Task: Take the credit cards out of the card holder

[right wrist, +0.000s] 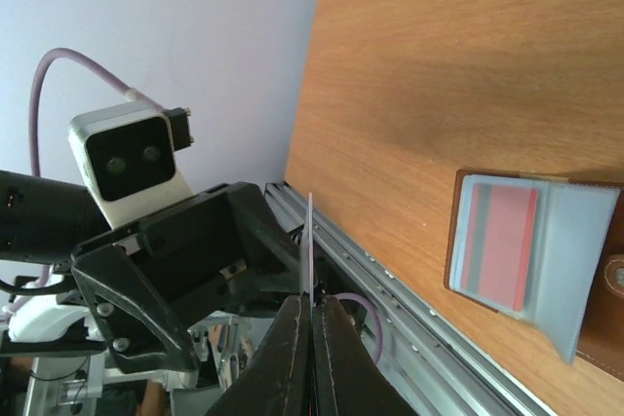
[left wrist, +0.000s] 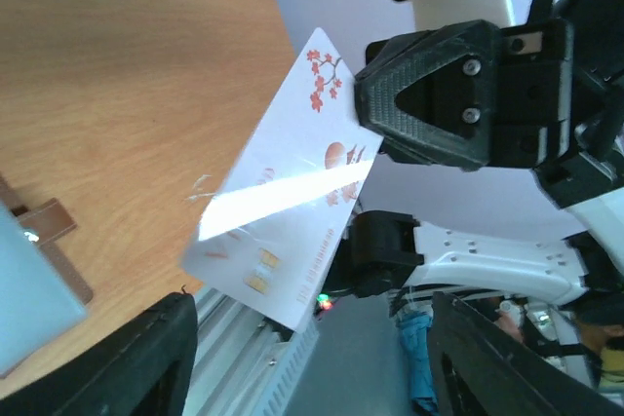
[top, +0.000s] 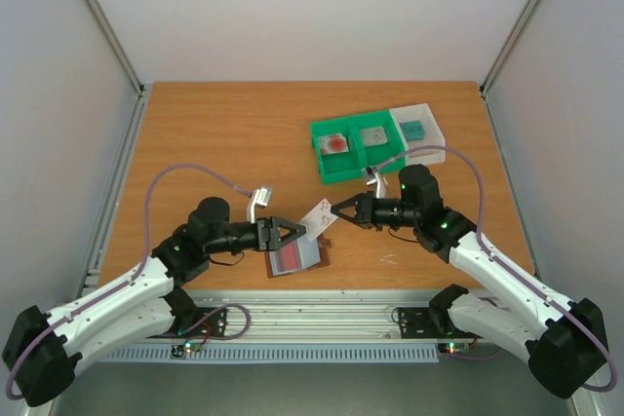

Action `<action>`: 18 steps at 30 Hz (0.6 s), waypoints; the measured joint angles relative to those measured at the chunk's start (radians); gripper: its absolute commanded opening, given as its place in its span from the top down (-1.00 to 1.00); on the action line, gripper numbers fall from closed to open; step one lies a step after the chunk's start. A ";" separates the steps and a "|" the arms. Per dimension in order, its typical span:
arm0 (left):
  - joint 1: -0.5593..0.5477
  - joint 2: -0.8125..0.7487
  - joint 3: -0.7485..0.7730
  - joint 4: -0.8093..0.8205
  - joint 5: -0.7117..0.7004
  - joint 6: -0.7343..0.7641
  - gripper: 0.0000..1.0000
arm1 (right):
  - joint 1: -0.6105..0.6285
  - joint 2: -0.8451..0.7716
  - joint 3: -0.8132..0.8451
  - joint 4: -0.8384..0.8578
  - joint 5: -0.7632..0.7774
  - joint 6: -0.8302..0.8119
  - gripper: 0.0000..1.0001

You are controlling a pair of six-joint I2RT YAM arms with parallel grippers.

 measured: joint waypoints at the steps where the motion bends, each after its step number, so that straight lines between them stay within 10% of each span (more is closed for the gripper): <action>1: 0.000 0.000 0.000 -0.009 -0.005 -0.005 -0.84 | 0.000 -0.002 0.000 -0.007 0.006 -0.005 0.98; 18: 0.000 -0.015 0.024 -0.352 -0.155 0.128 -0.99 | -0.022 0.058 0.231 -0.294 0.332 -0.249 0.98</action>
